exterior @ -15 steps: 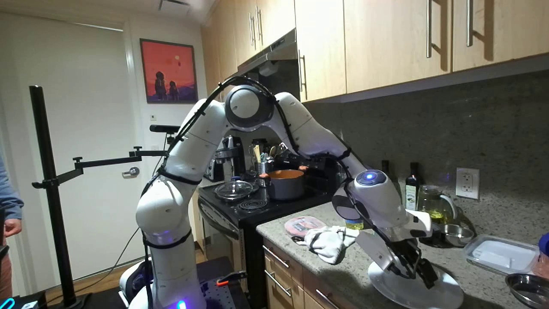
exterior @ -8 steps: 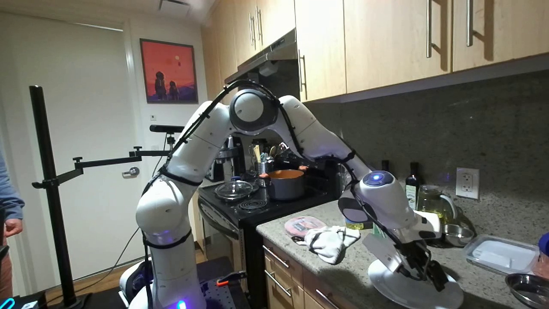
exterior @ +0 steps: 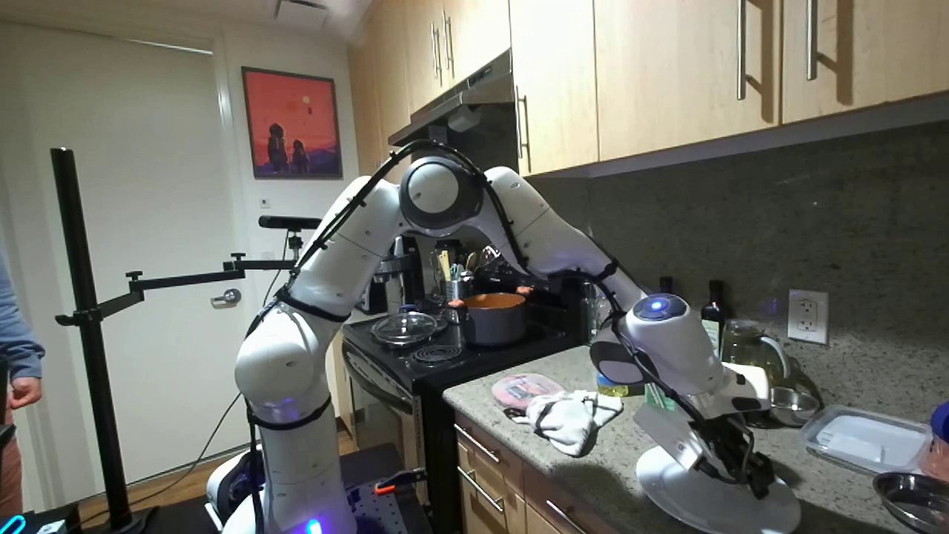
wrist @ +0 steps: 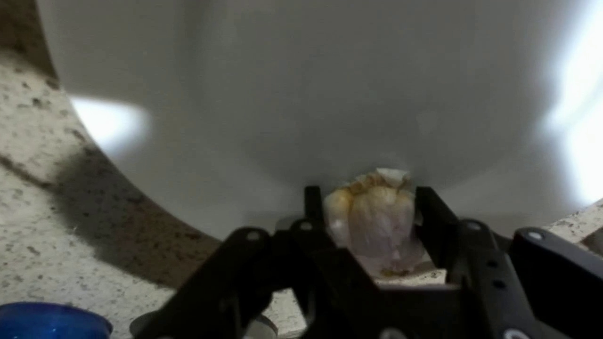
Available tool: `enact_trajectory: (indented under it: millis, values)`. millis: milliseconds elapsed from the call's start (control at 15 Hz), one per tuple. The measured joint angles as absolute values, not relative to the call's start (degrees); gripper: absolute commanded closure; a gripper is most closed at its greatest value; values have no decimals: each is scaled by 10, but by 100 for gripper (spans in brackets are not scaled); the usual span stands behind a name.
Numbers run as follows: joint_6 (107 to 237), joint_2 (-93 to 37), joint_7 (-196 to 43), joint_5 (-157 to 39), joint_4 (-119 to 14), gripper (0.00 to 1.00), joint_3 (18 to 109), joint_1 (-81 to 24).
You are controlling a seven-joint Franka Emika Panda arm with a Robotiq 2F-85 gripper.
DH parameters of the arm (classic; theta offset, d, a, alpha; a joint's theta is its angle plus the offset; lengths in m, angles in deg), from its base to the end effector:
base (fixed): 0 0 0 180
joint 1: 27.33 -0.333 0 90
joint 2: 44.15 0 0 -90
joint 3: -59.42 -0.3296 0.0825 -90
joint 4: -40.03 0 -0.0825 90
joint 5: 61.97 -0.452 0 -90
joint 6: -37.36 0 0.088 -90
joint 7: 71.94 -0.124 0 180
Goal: Move the bottle of oil on the white plate to the left, put the garlic on the white plate in the silver pot
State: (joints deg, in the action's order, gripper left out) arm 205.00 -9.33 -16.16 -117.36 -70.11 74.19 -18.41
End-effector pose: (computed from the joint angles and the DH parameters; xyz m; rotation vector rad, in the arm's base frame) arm 0.6202 -0.3202 0.1585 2.9566 -0.3991 0.7514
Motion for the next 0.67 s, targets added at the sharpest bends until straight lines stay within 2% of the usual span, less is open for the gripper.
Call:
enact_trajectory:
  millis: [133, 267, 467, 533, 667]
  values:
    - [2050, -93, -162, -1174, -699, 88, 742, -185]
    - [2050, -93, -162, -1174, -697, 91, 742, -186]
    - [2050, -93, -162, -1174, -693, 88, 742, -187]
    - [2050, -94, -162, -1175, -691, 91, 742, -186]
    - [2050, -98, -162, -1179, -689, 90, 742, -183]
